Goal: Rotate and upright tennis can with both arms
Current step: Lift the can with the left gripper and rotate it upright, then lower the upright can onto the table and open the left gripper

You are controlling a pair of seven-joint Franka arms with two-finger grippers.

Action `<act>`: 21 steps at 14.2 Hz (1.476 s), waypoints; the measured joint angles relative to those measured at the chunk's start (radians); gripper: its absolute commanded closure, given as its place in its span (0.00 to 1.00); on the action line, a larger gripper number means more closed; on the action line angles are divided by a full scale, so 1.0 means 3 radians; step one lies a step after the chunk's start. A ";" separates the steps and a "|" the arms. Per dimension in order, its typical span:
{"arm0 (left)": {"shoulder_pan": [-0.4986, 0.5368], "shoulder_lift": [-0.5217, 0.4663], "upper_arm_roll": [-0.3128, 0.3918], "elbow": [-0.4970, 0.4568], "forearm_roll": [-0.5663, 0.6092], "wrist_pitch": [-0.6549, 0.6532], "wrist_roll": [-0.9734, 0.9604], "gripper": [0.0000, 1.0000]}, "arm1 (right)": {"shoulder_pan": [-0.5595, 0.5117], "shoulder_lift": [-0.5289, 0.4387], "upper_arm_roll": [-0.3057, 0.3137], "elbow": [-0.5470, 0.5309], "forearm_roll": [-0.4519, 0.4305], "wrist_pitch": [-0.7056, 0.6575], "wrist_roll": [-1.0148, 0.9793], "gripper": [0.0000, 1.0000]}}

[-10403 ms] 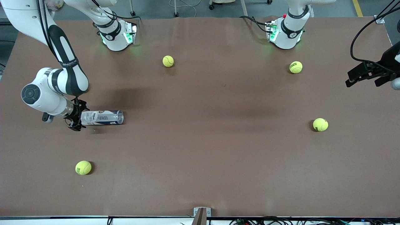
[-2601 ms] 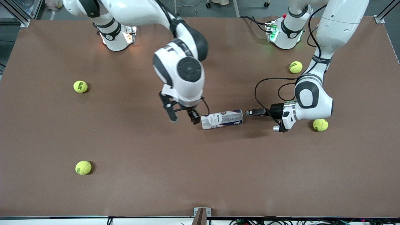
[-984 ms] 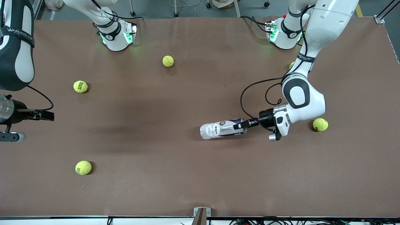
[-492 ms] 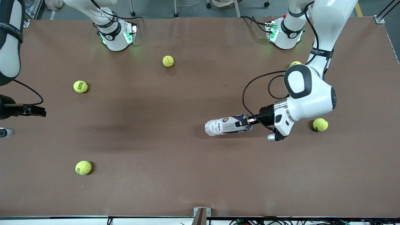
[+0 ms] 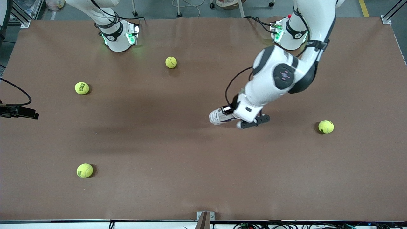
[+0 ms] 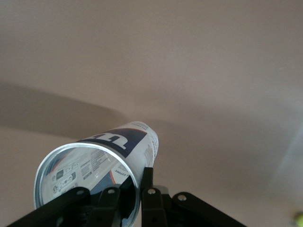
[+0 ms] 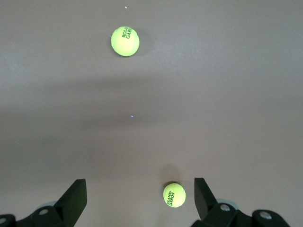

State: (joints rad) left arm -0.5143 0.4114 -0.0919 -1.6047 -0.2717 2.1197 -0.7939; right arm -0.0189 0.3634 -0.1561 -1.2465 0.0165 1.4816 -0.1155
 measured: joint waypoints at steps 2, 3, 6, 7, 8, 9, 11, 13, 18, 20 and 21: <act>-0.0226 0.0106 0.0002 0.0222 0.0424 -0.0231 -0.0416 1.00 | 0.0002 -0.0004 0.0022 0.0021 0.0007 -0.0076 0.0001 0.00; -0.0347 0.0177 0.0004 0.0333 0.0624 -0.0352 -0.0606 1.00 | 0.0006 -0.0018 0.0033 0.0029 0.0007 -0.0160 0.0001 0.00; -0.0678 0.0413 0.0019 0.0609 0.1055 -0.0619 -0.0961 1.00 | 0.0019 -0.0098 0.0056 0.0033 0.0006 -0.0281 0.0001 0.00; -0.0756 0.0478 0.0024 0.0660 0.1114 -0.0655 -0.1007 1.00 | 0.0020 -0.0121 0.0059 0.0034 0.0006 -0.0294 0.0001 0.00; -0.0814 0.0535 0.0029 0.0691 0.1139 -0.0670 -0.1032 1.00 | 0.0020 -0.0136 0.0060 0.0033 0.0006 -0.0307 0.0001 0.00; -0.0857 0.0582 0.0034 0.0708 0.1151 -0.0674 -0.1037 1.00 | 0.0020 -0.0145 0.0060 0.0033 0.0007 -0.0313 0.0001 0.00; -0.0916 0.0649 0.0052 0.0722 0.1181 -0.0676 -0.1038 0.99 | 0.0020 -0.0166 0.0059 0.0035 0.0007 -0.0330 0.0001 0.00; -0.0956 0.0688 0.0056 0.0738 0.1207 -0.0678 -0.1064 0.89 | 0.0020 -0.0219 0.0057 0.0035 0.0007 -0.0404 0.0002 0.00; -0.0954 0.0700 0.0078 0.0767 0.1215 -0.0691 -0.1053 0.00 | 0.0020 -0.0371 0.0049 -0.0056 0.0008 -0.0457 0.0002 0.00; -0.0954 0.0697 0.0087 0.0797 0.1216 -0.0691 -0.1046 0.00 | 0.0024 -0.0436 0.0045 -0.0102 0.0008 -0.0465 0.0002 0.00; -0.0954 0.0686 0.0087 0.0822 0.1216 -0.0691 -0.1046 0.00 | 0.0027 -0.0457 0.0037 -0.0109 0.0008 -0.0465 0.0002 0.00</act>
State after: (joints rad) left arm -0.8004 0.6171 -0.0659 -1.3581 0.0930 1.9123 -1.1077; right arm -0.0109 0.2262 -0.1450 -1.2793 0.0188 1.3422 -0.1148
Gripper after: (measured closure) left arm 0.322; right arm 0.000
